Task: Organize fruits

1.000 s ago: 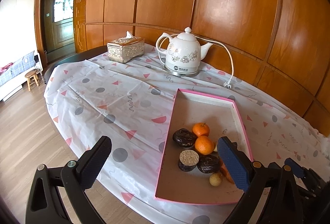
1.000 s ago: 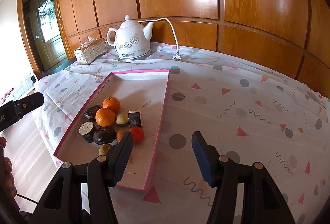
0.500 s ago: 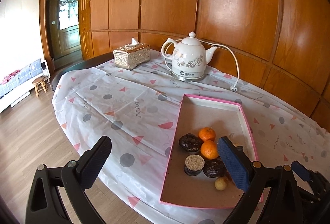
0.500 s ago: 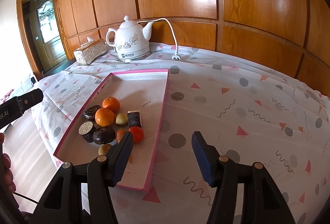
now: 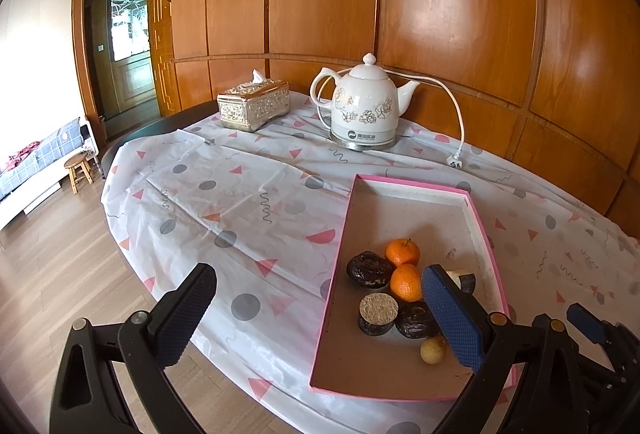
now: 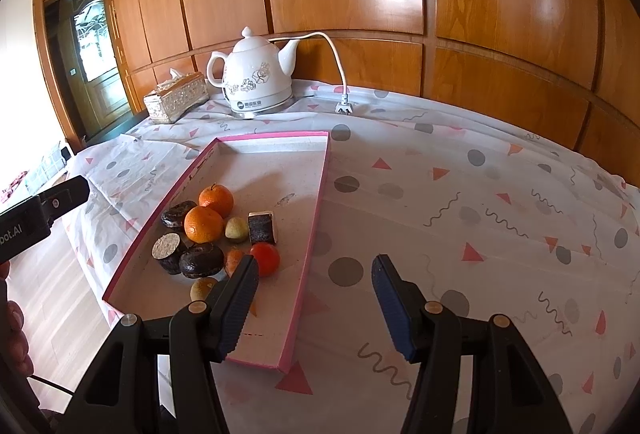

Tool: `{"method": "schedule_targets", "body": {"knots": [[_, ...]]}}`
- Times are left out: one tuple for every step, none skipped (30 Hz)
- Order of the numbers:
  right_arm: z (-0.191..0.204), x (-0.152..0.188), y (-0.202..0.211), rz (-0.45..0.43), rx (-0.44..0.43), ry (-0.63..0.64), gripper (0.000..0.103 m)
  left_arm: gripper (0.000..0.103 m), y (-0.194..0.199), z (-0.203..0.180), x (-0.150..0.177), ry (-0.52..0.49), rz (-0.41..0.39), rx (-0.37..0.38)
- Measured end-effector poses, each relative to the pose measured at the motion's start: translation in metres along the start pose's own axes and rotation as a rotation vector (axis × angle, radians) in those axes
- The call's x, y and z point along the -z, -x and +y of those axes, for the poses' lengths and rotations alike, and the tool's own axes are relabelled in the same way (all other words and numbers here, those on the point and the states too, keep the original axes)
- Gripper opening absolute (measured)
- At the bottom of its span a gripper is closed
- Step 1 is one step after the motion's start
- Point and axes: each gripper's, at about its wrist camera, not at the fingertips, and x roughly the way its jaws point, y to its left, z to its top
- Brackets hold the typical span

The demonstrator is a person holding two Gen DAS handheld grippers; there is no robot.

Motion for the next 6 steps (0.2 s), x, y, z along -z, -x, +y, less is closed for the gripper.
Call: {"method": "schedule_targets", "body": {"knots": [[-0.0002, 0.0002, -0.0002, 0.0, 0.0, -0.001, 0.06, 0.103, -0.0001, -0.0001, 0.0001, 0.001, 0.0, 0.002], [-0.0007, 0.0002, -0.0003, 0.0, 0.0, -0.002, 0.06, 0.103, 0.0002, 0.0001, 0.0002, 0.002, -0.004, 0.003], [-0.001, 0.0, -0.0004, 0.0, 0.0, -0.002, 0.06, 0.103, 0.0006, 0.0004, 0.0002, 0.002, -0.008, 0.003], [-0.0012, -0.0002, -0.0003, -0.001, 0.001, -0.003, 0.06, 0.103, 0.0009, 0.0002, 0.0002, 0.002, -0.012, 0.003], [-0.0019, -0.0004, 0.0001, -0.003, -0.001, -0.005, 0.06, 0.103, 0.0007, 0.0, 0.0003, 0.001, -0.011, 0.004], [-0.0028, -0.0009, 0.0007, -0.005, -0.002, -0.01, 0.06, 0.103, 0.0002, -0.0001, 0.0003, 0.002, -0.008, 0.007]]}}
